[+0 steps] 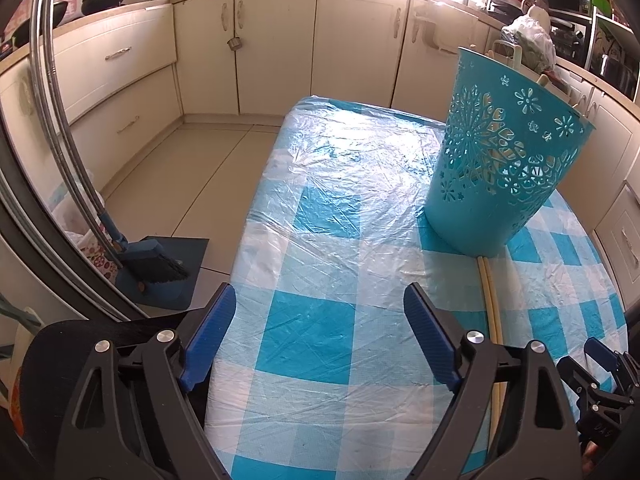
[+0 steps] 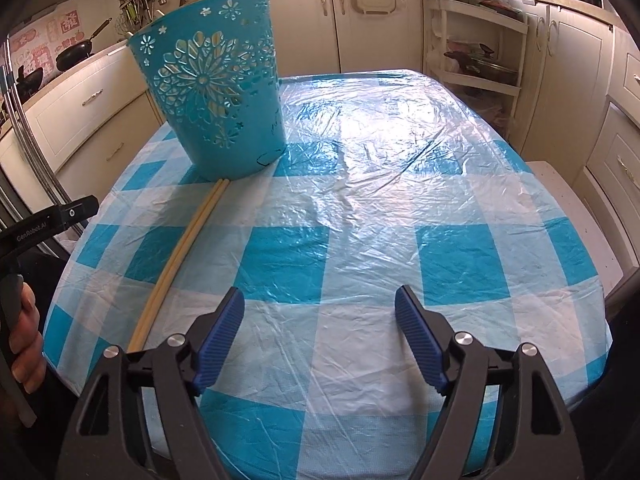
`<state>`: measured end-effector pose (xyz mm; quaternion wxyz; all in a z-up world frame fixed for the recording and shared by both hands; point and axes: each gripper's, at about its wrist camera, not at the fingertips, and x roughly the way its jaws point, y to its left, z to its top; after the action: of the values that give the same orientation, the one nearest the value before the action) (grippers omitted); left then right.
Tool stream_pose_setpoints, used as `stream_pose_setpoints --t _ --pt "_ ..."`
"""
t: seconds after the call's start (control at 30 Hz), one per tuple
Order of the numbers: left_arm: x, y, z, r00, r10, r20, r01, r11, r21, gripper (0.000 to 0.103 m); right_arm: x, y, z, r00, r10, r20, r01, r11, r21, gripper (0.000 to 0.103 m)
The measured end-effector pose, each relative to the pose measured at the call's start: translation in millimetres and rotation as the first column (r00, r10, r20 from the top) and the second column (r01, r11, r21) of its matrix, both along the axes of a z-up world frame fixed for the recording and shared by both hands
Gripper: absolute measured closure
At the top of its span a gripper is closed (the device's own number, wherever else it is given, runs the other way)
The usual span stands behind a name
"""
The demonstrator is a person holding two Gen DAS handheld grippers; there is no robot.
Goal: Organize utensils
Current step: 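Bring both tools back down beside the last loose chopsticks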
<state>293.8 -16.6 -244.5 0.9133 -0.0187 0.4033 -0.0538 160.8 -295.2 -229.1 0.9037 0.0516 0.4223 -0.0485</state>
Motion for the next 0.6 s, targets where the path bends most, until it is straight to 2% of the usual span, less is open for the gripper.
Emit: stream_pose_setpoints --t 0.17,0.4,0.5,0.6 --pt "2.6 3.2 -2.4 1.0 0.008 -0.017 -0.008 1.0 -0.02 0.021 9.4 10.4 6.4 0.998 0.047 0.036 -0.048 0.998 0.034 0.029" --pt "7.3 2.4 -7.3 0.999 0.007 -0.04 -0.008 0.999 -0.035 0.021 39.4 29.0 -2.0 0.994 0.113 0.013 -0.113 0.992 0.062 0.058" --pt "8.2 -0.3 -9.2 0.999 -0.001 -0.046 0.0 1.0 -0.029 0.021 52.2 34.1 -6.4 0.993 0.115 0.004 -0.115 0.99 0.086 0.063" --pt "8.4 -2.8 -11.2 0.999 -0.008 -0.053 0.006 1.0 -0.028 0.021 61.9 41.8 -6.4 0.992 0.126 0.002 -0.126 0.988 0.084 0.063"
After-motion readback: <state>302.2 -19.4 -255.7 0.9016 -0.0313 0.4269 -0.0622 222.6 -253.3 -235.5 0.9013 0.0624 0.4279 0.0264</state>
